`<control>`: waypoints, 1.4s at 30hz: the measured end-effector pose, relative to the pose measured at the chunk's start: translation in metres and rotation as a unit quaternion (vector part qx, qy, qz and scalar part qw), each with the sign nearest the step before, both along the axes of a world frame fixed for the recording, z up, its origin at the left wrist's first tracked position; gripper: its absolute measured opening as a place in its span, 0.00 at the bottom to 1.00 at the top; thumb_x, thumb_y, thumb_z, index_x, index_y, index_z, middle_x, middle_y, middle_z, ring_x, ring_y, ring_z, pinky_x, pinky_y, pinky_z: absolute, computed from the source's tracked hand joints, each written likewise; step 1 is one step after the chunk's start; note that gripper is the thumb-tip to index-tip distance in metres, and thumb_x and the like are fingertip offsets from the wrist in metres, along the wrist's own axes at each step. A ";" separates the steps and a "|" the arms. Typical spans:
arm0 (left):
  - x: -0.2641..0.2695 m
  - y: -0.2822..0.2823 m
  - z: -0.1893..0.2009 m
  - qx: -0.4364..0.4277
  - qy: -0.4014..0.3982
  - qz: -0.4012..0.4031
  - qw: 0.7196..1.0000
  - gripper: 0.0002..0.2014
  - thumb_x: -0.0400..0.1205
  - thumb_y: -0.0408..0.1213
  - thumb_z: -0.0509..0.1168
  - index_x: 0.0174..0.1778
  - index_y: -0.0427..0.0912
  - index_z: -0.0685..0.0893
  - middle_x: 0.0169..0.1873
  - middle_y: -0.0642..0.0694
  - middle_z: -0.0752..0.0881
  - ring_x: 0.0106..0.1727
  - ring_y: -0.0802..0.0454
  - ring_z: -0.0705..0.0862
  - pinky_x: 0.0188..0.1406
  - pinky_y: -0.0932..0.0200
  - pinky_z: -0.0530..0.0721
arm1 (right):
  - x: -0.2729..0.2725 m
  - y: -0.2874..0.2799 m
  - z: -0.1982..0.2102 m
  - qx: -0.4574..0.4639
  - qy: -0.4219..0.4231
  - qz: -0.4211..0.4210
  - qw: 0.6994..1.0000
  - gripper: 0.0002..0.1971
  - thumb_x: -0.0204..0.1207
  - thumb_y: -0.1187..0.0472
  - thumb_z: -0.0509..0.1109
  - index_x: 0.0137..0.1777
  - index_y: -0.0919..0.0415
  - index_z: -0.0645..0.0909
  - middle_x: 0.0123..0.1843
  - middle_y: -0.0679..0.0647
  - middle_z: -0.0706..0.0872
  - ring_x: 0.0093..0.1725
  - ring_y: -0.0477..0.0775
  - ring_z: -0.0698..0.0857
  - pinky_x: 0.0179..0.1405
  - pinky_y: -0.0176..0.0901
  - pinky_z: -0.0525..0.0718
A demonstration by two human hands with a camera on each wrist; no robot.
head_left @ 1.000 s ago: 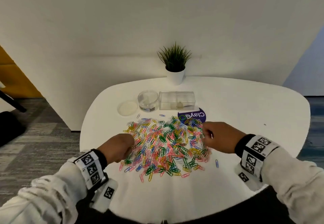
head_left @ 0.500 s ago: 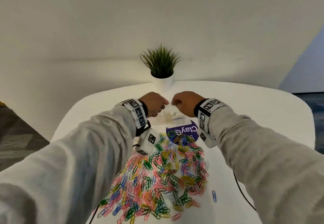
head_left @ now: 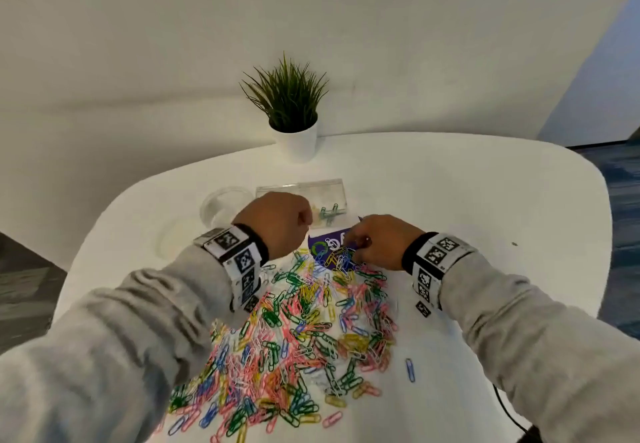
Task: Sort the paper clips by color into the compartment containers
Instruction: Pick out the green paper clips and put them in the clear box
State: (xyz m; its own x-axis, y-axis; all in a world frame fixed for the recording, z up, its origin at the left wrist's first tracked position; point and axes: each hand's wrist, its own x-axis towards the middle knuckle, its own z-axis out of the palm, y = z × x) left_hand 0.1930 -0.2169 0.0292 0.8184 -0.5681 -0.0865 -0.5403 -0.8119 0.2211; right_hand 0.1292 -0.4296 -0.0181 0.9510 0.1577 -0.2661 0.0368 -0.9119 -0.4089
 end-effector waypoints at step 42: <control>0.020 0.074 -0.037 0.024 0.055 0.090 0.994 0.10 0.81 0.50 0.69 0.56 0.58 0.88 0.58 0.55 0.85 0.55 0.55 0.83 0.56 0.61 0.78 | 0.039 0.085 0.006 0.065 -0.018 0.014 0.998 0.05 0.76 0.53 0.74 0.47 0.52 0.85 0.41 0.40 0.80 0.41 0.43 0.80 0.36 0.38 0.74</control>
State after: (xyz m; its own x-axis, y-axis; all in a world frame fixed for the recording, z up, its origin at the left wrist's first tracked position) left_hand 0.2126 -0.1429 -0.0079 0.8905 -0.4071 -0.2033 -0.3607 -0.9039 0.2300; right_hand 0.1678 -0.3442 -0.0125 0.9540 0.2160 -0.2077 0.0790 -0.8499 -0.5211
